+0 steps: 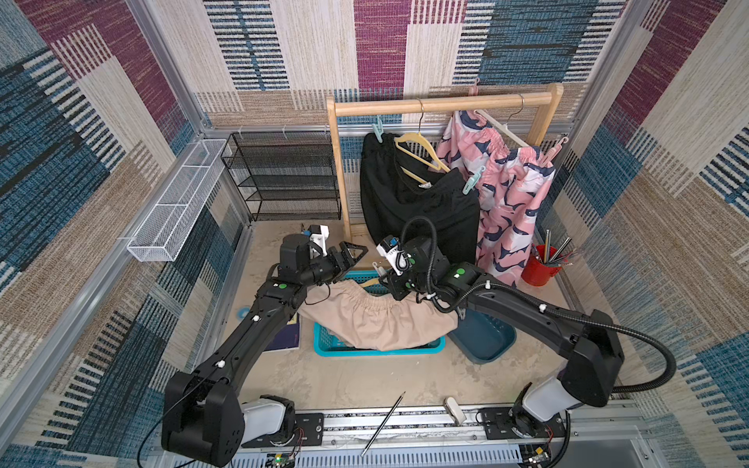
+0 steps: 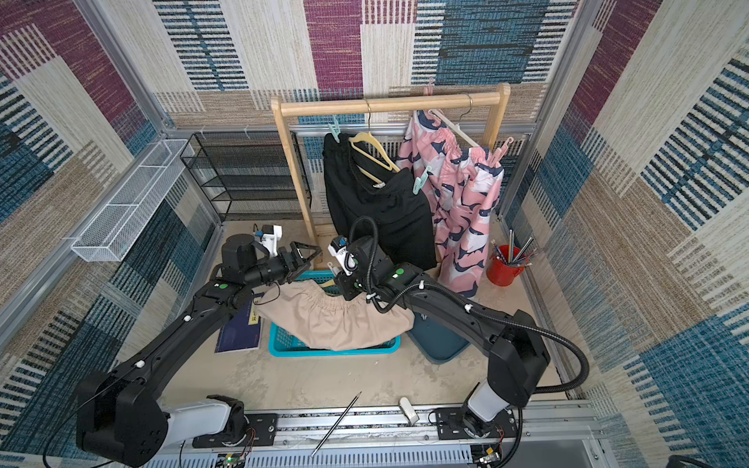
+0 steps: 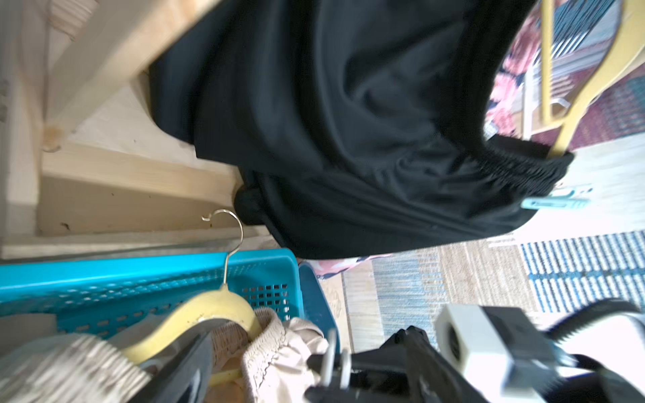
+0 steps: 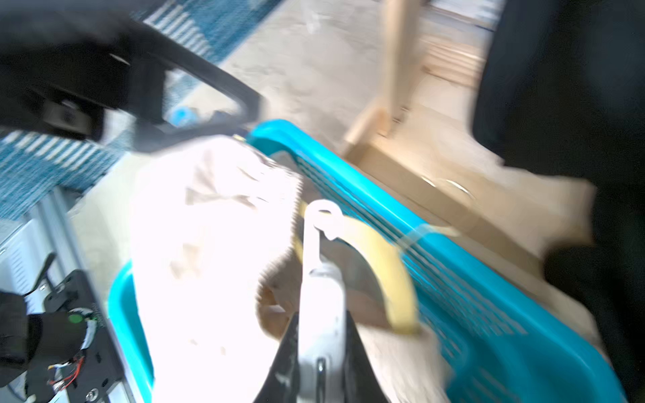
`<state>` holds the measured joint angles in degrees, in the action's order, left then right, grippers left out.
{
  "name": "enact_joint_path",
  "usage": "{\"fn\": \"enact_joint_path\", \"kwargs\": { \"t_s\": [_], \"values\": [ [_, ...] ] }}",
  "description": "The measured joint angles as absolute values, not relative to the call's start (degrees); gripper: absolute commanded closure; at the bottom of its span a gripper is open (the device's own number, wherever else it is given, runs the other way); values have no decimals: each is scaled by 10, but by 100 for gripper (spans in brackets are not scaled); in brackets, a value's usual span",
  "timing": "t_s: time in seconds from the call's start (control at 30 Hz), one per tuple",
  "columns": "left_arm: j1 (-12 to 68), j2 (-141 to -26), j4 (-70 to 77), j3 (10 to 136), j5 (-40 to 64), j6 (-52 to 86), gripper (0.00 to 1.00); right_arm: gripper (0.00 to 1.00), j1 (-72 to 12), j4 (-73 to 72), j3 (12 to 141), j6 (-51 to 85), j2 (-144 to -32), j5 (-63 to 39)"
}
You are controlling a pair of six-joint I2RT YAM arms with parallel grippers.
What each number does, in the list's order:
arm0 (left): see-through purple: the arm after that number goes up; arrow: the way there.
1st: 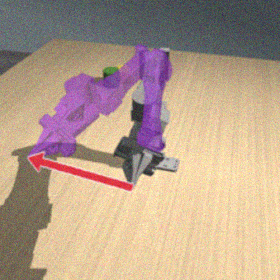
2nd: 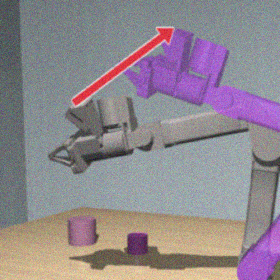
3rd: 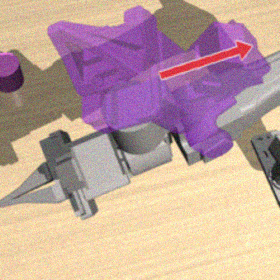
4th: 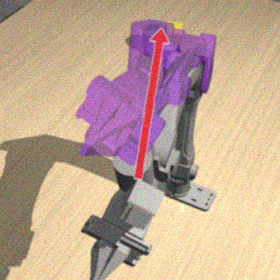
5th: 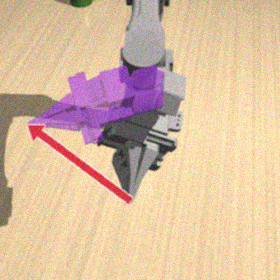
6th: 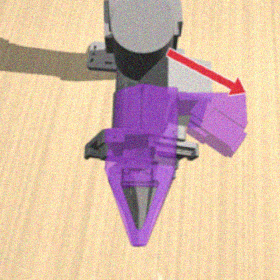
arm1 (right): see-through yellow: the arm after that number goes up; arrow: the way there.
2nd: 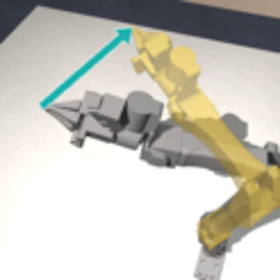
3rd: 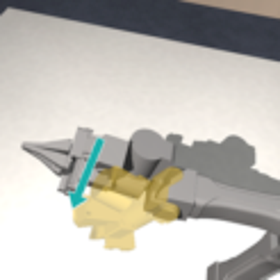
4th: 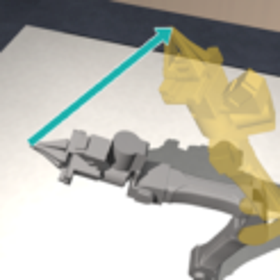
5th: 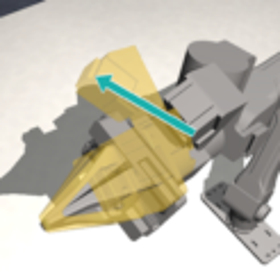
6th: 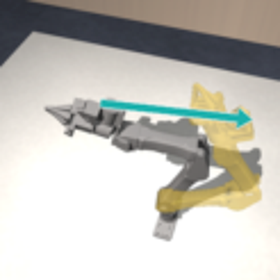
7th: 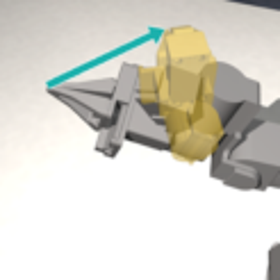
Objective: Remove the clothespins securing shorts to the hanger
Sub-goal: Place the clothespin in the storage box.
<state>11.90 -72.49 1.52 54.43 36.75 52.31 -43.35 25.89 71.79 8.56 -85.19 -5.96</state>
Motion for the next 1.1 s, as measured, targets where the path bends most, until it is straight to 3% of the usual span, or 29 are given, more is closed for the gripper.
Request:
{"fn": "enact_joint_path", "kwargs": {
  "t_s": [0.37, 0.77, 0.93, 1.1],
  "values": [
    [60, -713, 37, 516, 407, 527, 11, 100, -296, 343, 574, 175, -677, -23],
    [60, -729, 60, 507, 424, 540, 11, 99, -199, 381, 454, 225, -659, -16],
    [60, -729, 66, 503, 424, 540, 11, 87, -164, 358, 409, 224, -691, -29],
    [59, -729, 66, 503, 425, 540, 11, 56, -156, 327, 395, 224, -728, -45]
  ]
}}
